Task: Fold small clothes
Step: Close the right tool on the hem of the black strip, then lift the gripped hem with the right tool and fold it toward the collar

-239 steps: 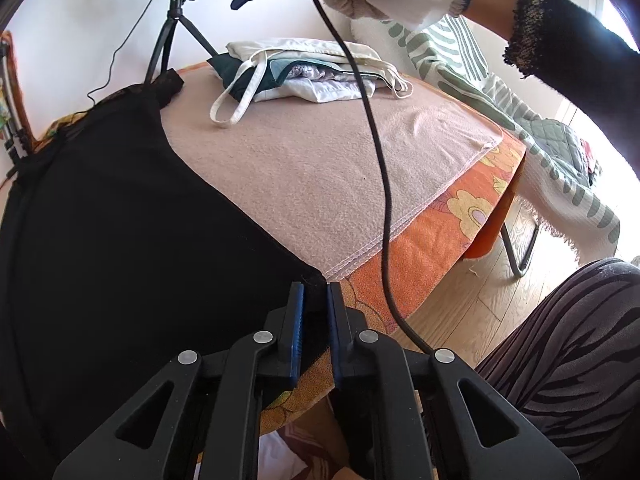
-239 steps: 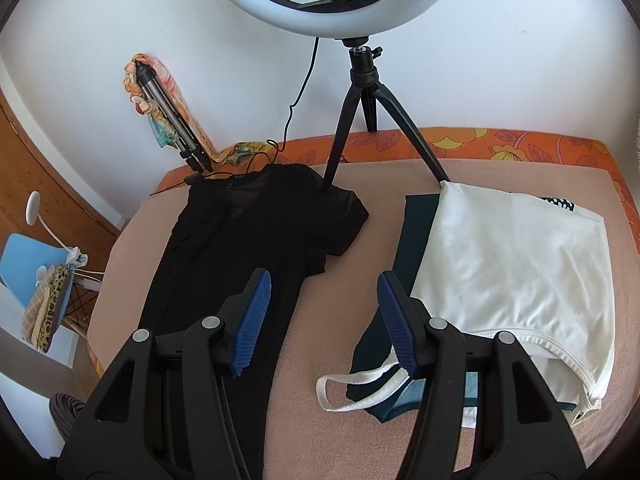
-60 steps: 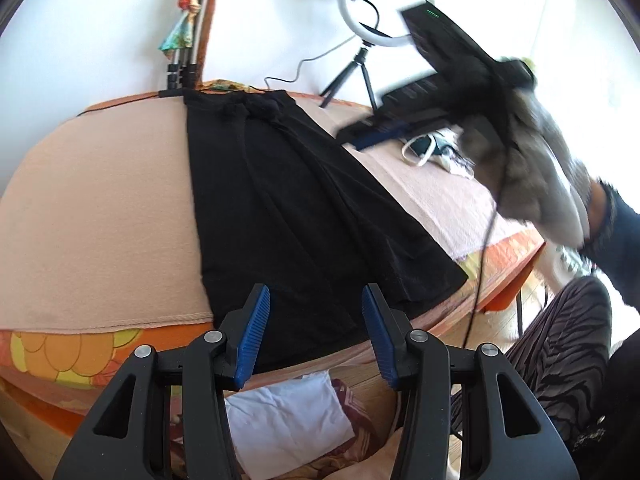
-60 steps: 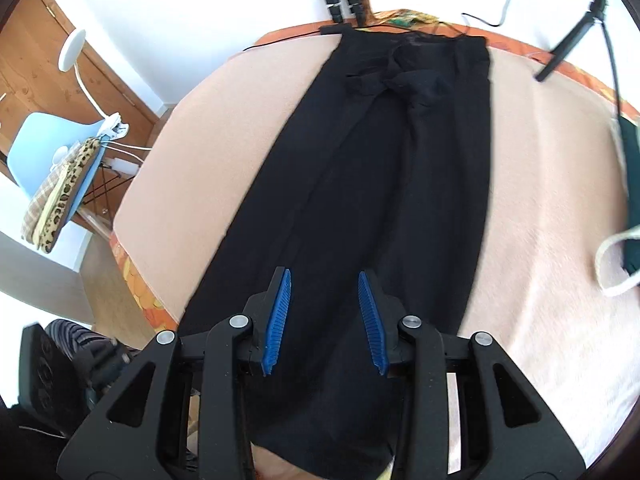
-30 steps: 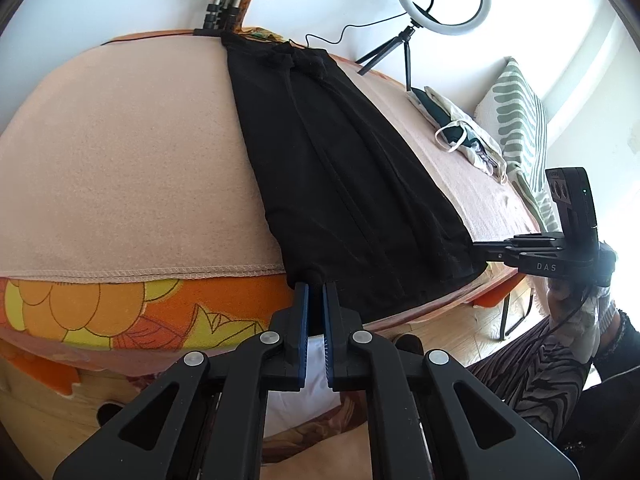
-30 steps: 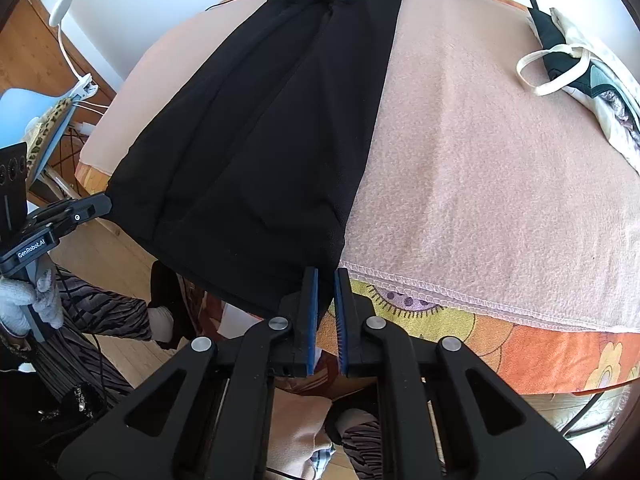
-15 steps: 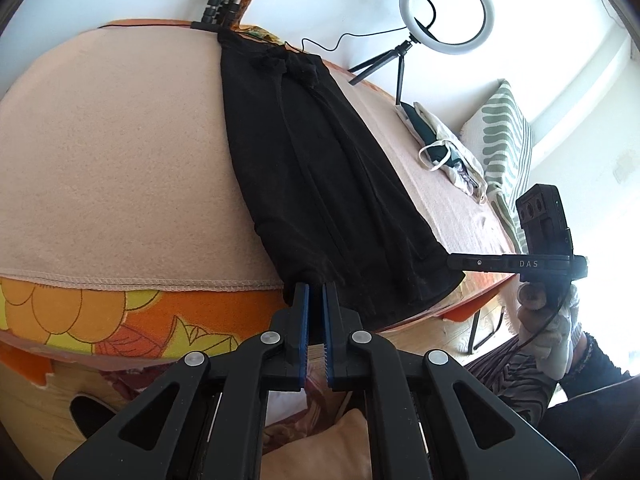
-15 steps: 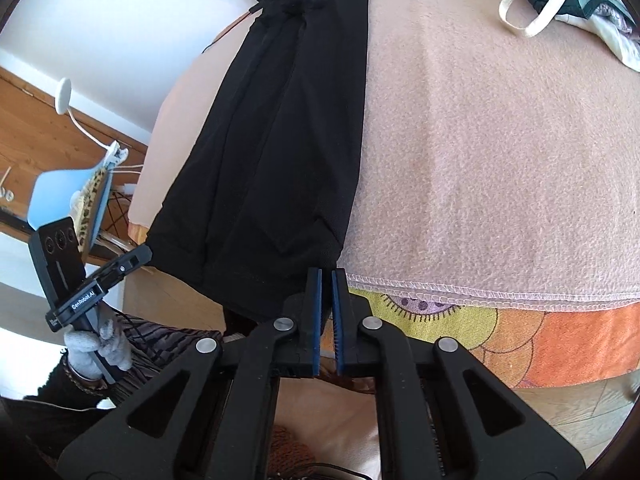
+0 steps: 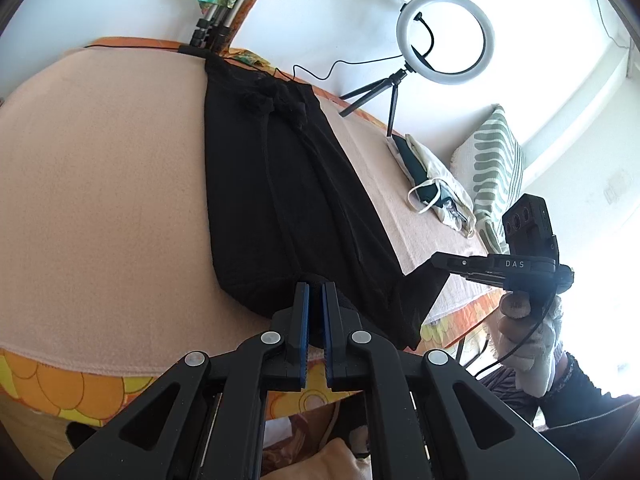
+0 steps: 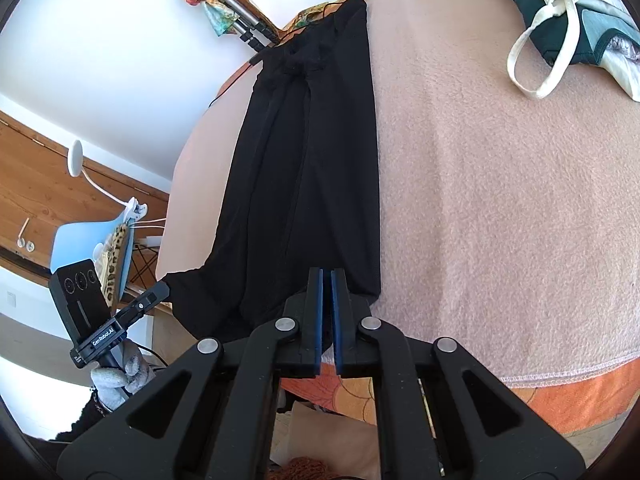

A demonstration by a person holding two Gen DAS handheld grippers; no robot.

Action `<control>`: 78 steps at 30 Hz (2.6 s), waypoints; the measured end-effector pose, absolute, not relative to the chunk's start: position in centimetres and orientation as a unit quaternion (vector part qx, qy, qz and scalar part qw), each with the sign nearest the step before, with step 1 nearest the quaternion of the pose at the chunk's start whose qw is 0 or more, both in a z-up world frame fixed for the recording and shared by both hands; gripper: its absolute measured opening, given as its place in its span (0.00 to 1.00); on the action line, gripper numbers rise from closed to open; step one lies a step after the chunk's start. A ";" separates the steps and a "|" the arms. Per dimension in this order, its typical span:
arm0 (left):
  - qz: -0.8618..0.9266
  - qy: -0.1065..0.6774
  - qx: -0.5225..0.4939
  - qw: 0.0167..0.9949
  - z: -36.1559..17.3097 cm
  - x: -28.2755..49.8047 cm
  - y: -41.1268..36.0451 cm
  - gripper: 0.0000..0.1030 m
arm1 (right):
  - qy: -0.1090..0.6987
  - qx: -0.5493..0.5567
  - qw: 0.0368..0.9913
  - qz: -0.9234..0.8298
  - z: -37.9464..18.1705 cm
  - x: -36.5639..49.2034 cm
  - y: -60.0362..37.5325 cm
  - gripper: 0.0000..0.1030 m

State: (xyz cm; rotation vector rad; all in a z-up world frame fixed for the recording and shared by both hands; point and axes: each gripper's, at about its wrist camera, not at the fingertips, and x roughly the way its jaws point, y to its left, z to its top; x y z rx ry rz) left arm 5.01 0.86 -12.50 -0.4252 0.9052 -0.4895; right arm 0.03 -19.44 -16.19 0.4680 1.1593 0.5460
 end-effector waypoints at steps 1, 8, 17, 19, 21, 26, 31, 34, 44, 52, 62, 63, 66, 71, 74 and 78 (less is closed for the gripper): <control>-0.230 0.427 -0.202 0.851 -12.4 5.5 0.9 0.04 | 0.535 0.216 0.778 0.250 -16.0 0.4 -19.3 0.05; -0.216 0.425 -0.197 0.857 -12.4 9.5 1.5 0.04 | 0.530 0.235 0.781 0.232 -15.8 4.5 -18.7 0.05; -0.183 0.447 -0.202 0.852 -14.6 13.7 2.7 0.04 | 0.553 0.230 0.775 0.202 -18.6 8.9 -17.9 0.05; -0.183 0.451 -0.200 0.850 -15.0 14.0 2.6 0.04 | 0.558 0.225 0.773 0.201 -19.1 9.2 -17.7 0.05; -0.183 0.460 -0.196 0.846 -15.2 14.3 2.5 0.04 | 0.561 0.232 0.767 0.205 -19.5 9.3 -18.0 0.05; -0.189 0.460 -0.184 0.847 -14.1 14.3 3.0 0.13 | 0.544 0.247 0.762 0.250 -18.4 9.2 -19.6 0.06; -0.222 0.422 -0.136 0.868 -12.1 12.5 3.9 0.13 | 0.492 0.162 0.813 0.268 -15.4 7.0 -21.3 0.06; -0.250 0.430 -0.083 0.863 -12.2 11.1 3.2 0.13 | 0.489 0.114 0.818 0.283 -15.3 5.3 -21.0 0.06; -0.300 0.480 -0.048 0.823 -15.1 11.5 -1.0 0.13 | 0.521 -0.007 0.767 0.375 -18.4 2.0 -13.5 0.06; -0.278 0.484 -0.065 0.827 -15.4 13.9 -1.2 0.13 | 0.513 0.009 0.776 0.368 -18.3 5.4 -12.1 0.06; -0.251 0.453 -0.087 0.851 -13.9 15.8 2.9 0.31 | 0.472 0.035 0.826 0.307 -16.5 7.8 -15.4 0.14; -0.254 0.456 -0.083 0.849 -14.1 15.8 3.1 0.37 | 0.473 0.033 0.825 0.307 -16.7 7.8 -15.6 0.31; -0.255 0.455 -0.077 0.849 -14.5 15.9 3.0 0.40 | 0.468 0.035 0.832 0.296 -17.3 8.1 -16.4 0.46; -0.254 0.455 -0.042 0.852 -15.1 16.2 1.6 0.40 | 0.467 0.025 0.833 0.297 -17.7 8.9 -16.0 0.46; -0.261 0.451 -0.028 0.853 -15.2 16.4 0.9 0.40 | 0.472 0.015 0.829 0.300 -17.8 9.1 -15.3 0.46; -0.260 0.455 -0.033 0.851 -15.8 16.8 0.8 0.40 | 0.478 0.010 0.826 0.297 -18.2 9.5 -15.0 0.46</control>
